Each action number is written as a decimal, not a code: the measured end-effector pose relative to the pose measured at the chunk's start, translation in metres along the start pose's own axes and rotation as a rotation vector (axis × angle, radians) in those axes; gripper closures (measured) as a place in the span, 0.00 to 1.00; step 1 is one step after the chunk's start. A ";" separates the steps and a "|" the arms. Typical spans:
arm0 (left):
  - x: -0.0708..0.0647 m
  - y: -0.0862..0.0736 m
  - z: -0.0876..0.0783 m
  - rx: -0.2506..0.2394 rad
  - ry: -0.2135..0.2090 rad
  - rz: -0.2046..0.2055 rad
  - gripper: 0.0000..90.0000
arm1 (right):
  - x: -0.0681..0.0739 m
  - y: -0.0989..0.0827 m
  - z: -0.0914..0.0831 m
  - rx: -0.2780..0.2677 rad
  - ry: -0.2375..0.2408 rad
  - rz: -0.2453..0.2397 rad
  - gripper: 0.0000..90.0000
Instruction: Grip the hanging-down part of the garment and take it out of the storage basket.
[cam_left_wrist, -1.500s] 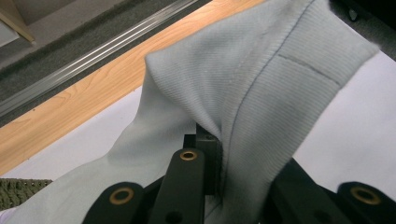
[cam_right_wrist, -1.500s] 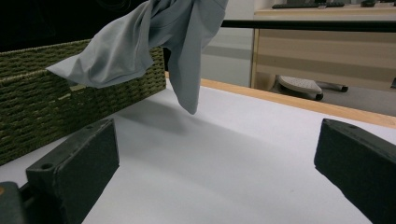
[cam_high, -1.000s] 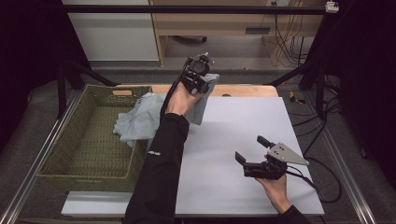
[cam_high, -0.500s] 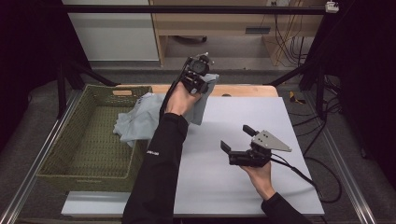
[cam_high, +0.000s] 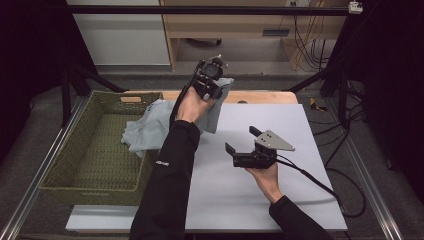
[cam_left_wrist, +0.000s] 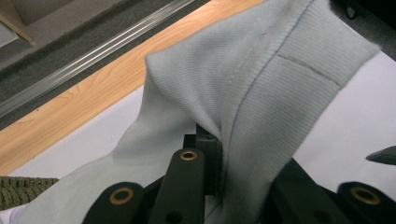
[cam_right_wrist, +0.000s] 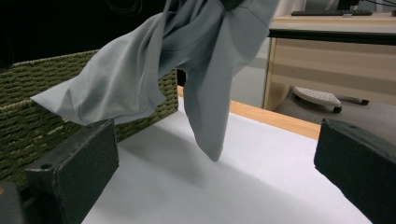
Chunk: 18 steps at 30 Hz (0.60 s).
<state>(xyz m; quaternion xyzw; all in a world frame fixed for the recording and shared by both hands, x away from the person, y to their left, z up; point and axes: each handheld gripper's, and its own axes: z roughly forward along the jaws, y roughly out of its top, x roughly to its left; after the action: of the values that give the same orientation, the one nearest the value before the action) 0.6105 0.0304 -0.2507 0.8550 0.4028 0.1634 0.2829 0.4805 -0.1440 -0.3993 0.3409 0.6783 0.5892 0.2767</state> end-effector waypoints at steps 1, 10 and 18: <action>0.001 0.000 0.000 -0.001 -0.002 0.000 0.92 | 0.001 0.001 0.002 0.003 0.005 0.000 0.00; 0.004 -0.001 -0.004 -0.006 -0.004 -0.001 0.92 | 0.009 0.005 0.027 0.009 0.030 -0.036 0.00; 0.004 -0.001 -0.007 -0.010 -0.005 0.002 0.92 | 0.018 0.008 0.047 0.008 0.058 -0.021 0.01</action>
<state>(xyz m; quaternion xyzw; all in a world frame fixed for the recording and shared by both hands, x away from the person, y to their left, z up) 0.6086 0.0368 -0.2459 0.8543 0.4005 0.1634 0.2882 0.5068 -0.1009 -0.3978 0.3176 0.6920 0.5930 0.2619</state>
